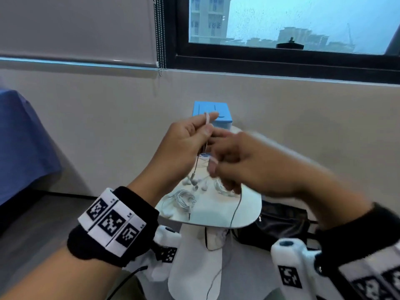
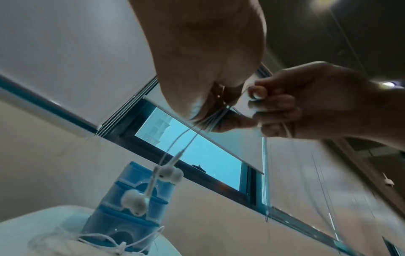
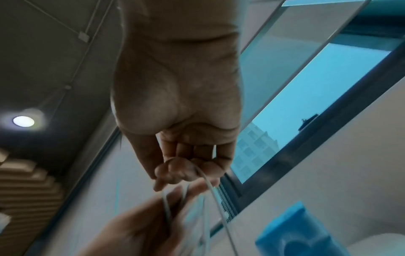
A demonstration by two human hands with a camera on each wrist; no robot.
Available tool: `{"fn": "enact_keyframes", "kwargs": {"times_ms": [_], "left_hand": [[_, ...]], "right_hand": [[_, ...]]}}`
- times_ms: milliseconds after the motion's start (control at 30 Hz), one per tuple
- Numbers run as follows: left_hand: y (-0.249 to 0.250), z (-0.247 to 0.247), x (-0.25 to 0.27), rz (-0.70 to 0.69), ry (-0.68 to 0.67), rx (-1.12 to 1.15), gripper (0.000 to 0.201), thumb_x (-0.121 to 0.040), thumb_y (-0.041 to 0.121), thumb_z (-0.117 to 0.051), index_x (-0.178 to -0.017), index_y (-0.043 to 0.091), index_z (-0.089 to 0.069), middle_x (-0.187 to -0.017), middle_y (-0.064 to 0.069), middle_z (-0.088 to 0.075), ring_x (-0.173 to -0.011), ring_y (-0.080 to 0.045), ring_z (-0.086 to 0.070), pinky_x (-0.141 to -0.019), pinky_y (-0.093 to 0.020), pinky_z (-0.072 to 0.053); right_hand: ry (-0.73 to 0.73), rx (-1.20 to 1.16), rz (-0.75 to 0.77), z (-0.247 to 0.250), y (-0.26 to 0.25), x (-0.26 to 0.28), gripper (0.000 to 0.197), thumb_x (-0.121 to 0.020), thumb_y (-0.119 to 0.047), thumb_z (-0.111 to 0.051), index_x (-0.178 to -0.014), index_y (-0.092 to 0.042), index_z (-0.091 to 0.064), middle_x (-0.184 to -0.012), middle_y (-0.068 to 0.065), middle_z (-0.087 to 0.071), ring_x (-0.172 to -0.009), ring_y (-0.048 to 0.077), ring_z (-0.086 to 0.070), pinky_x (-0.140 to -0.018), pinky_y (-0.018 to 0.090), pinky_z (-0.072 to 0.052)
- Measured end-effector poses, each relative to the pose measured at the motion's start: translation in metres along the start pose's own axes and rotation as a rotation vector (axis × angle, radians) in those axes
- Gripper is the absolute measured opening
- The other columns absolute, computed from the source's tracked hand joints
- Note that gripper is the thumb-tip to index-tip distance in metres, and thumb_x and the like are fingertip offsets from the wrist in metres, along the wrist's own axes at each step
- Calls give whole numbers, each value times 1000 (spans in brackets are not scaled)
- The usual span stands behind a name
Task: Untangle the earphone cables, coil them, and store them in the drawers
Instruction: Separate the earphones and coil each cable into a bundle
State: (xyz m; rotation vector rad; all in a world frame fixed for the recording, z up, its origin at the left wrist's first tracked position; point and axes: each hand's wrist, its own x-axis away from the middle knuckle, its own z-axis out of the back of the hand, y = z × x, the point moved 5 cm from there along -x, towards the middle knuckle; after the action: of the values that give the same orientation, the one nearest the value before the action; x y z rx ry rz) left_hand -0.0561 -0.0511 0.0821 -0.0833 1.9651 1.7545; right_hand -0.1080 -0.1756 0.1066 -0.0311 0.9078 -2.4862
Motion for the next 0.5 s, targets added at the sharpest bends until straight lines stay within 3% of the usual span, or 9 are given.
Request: {"fn": "enact_keyframes", "kwargs": {"times_ms": [67,133,200,233,300,400,500], "left_hand": [[-1,-7,4,-26,-95,-130,32,-110,12,-40,-108,4,-71,-80,-25,-69,-66,-25,-63,-63,-27,-50],[2,-9,5,-22,-122,-126,45,-111,18,-36,-90,15,-76,-57,-10,-55,-47,-17,-41,-50,-31,-30],[7,-10,4,-17,-145,-32,43,-110,19,-35,-103,7,-76,-48,0,-42,-42,-11,-28,-53,-42,-13],[11,-10,4,-19,-156,36,42,-109,18,-35,-109,2,-73,-47,1,-39,-41,-11,-26,-54,-42,-10],[23,-9,1,-41,-152,158,38,-108,16,-36,-115,-1,-70,-50,-1,-46,-42,-12,-29,-51,-34,-18],[33,-6,-7,-52,-41,223,34,-110,15,-38,-125,0,-63,-67,-5,-68,-52,-10,-55,-55,-19,-42],[26,-5,-15,-38,61,131,29,-111,15,-40,-127,2,-60,-87,-11,-79,-77,-16,-76,-68,-20,-56]], "right_hand": [[120,-50,42,29,-5,-5,20,-95,-9,-61,-78,-3,-69,-58,0,-60,-55,15,-55,-57,38,-50],[284,-141,41,56,2,-11,23,-97,-10,-61,-75,-4,-67,-60,4,-54,-56,13,-47,-57,30,-42],[402,-310,-6,65,18,-13,29,-101,-16,-60,-73,-8,-61,-60,3,-47,-55,13,-42,-56,25,-38],[428,-403,-40,62,26,-14,31,-102,-17,-58,-72,-11,-57,-59,1,-44,-54,12,-40,-56,25,-36],[401,-539,-92,41,40,-16,32,-105,-19,-53,-74,-14,-53,-59,-1,-39,-53,13,-37,-55,27,-33],[209,-601,-101,0,45,-14,27,-108,-18,-48,-84,-8,-55,-62,4,-33,-52,14,-33,-53,29,-31],[70,-408,-69,-7,32,-8,31,-107,-17,-50,-82,-1,-59,-60,8,-40,-50,16,-38,-48,23,-37]]}}
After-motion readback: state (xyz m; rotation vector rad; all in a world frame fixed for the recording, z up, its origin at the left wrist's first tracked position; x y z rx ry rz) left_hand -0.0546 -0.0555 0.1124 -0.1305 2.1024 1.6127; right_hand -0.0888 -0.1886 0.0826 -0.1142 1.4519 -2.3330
